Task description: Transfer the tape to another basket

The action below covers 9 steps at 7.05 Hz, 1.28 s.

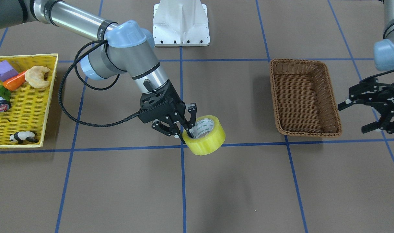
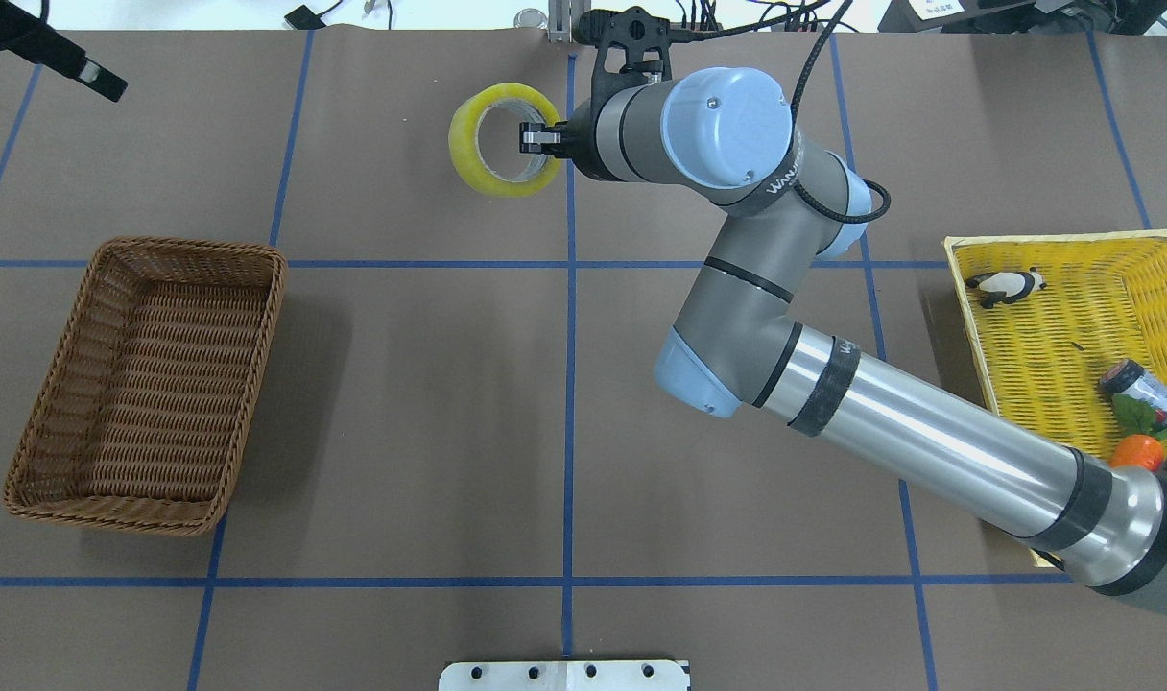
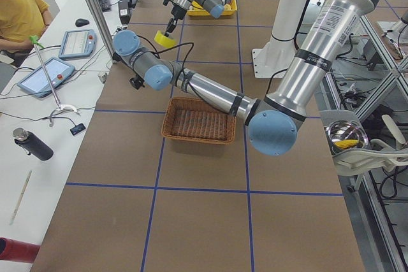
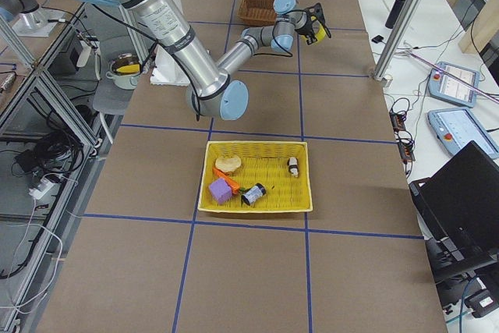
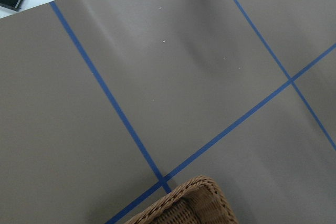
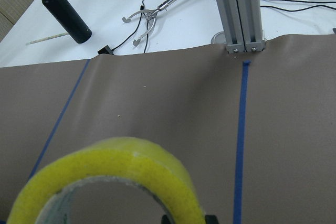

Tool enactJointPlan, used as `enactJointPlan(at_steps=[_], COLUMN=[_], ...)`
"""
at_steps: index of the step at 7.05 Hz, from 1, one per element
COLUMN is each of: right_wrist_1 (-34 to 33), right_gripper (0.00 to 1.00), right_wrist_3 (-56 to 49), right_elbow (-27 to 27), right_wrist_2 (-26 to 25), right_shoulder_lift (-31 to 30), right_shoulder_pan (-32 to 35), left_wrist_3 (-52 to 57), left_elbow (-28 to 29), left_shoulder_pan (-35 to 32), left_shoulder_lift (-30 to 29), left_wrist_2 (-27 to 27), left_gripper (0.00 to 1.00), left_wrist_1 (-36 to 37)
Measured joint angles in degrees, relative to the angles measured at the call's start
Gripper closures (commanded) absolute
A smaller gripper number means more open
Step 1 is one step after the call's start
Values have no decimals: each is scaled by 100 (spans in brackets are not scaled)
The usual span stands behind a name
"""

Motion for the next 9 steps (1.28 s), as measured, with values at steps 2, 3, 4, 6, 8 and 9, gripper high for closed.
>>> enactJointPlan(at_steps=[2, 3, 4, 6, 8, 9], right_wrist_1=[3, 7, 9, 12, 20, 29], right_gripper=[100, 100, 100, 100, 100, 100], right_wrist_3=[11, 14, 15, 15, 15, 15], right_elbow=[-8, -6, -4, 10, 43, 60], right_wrist_2=[-109, -123, -128, -130, -130, -128], right_shoulder_lift=[109, 129, 139, 153, 160, 162], right_shoulder_pan=[-83, -93, -99, -115, -129, -146], left_wrist_3=[-1292, -2018, -2720, -4001, -4761, -4914], left_elbow=[104, 128, 133, 135, 55, 5], left_shoulder_pan=[352, 481, 590, 1012, 1397, 1468], left_shoulder_lift=[-214, -239, -253, -268, -362, -399], left_wrist_2=[241, 450, 657, 1506, 2038, 2099], left_gripper=[2, 2, 2, 2, 2, 2], left_wrist_1=[-931, -1523, -2144, -3429, -4034, -4134])
